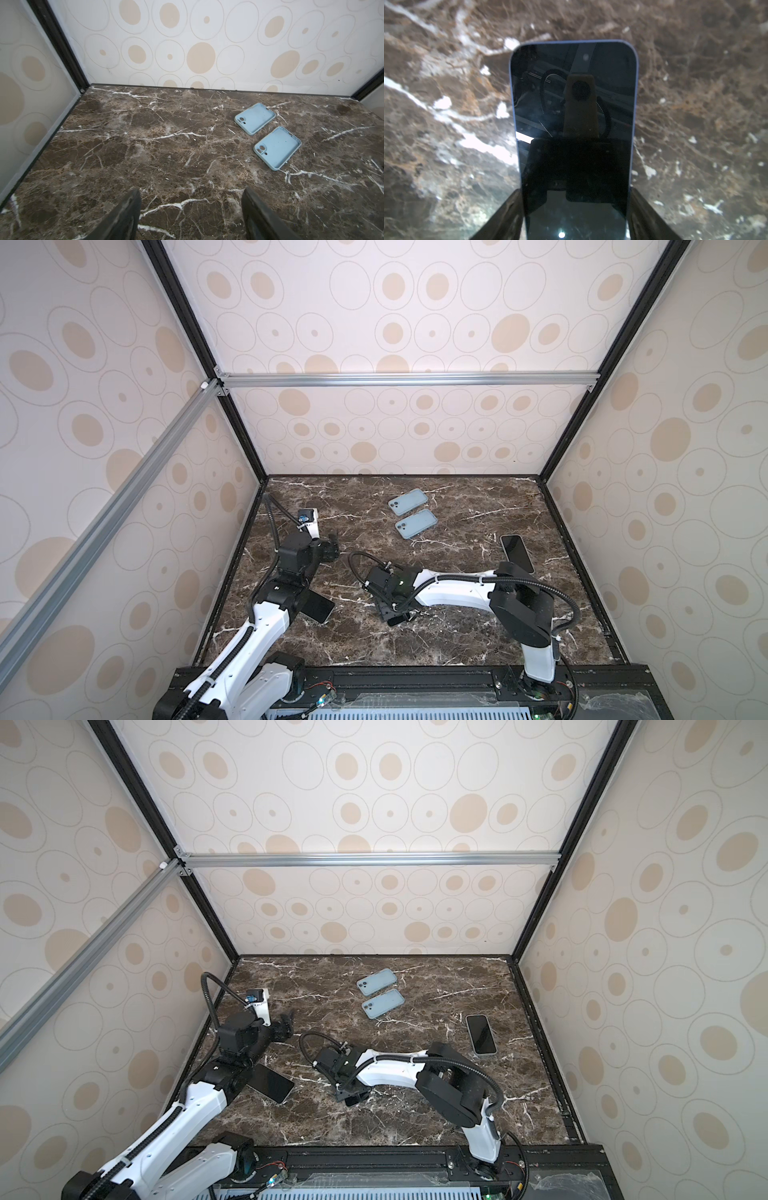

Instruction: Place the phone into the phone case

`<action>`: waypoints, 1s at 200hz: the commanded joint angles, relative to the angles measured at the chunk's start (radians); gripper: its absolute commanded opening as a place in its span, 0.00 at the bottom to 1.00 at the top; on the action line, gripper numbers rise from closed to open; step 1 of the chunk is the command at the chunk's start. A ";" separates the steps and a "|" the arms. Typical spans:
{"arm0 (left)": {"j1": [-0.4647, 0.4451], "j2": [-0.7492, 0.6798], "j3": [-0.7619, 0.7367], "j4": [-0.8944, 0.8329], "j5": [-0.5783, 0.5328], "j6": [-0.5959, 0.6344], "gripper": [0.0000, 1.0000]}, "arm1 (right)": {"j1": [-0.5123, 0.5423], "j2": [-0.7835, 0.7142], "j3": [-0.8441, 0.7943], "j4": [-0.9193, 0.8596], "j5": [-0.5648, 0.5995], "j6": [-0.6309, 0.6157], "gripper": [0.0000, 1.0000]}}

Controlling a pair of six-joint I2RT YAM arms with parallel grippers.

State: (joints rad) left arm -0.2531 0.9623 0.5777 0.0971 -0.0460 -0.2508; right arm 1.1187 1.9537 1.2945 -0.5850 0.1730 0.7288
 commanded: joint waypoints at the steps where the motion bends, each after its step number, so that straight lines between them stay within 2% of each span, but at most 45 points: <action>1: 0.008 0.068 0.037 -0.001 0.121 -0.010 0.74 | -0.013 -0.040 -0.059 -0.031 0.005 0.018 0.59; 33: 0.009 0.189 0.075 -0.012 0.321 -0.038 0.73 | -0.031 -0.111 -0.143 0.046 0.023 0.029 0.59; 90: 0.008 0.335 0.125 -0.024 0.511 -0.099 0.73 | -0.045 -0.214 -0.243 0.180 0.060 -0.023 0.59; 99: 0.007 0.354 0.135 -0.027 0.568 -0.108 0.73 | -0.046 -0.229 -0.256 0.197 0.063 -0.031 0.59; 200: -0.004 0.437 0.130 0.083 0.823 -0.198 0.74 | -0.051 -0.356 -0.307 0.327 0.138 -0.150 0.59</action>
State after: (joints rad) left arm -0.2535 1.3884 0.6834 0.1219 0.6739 -0.4072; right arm 1.0710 1.6314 0.9760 -0.3054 0.2543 0.6270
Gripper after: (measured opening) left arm 0.738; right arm 0.716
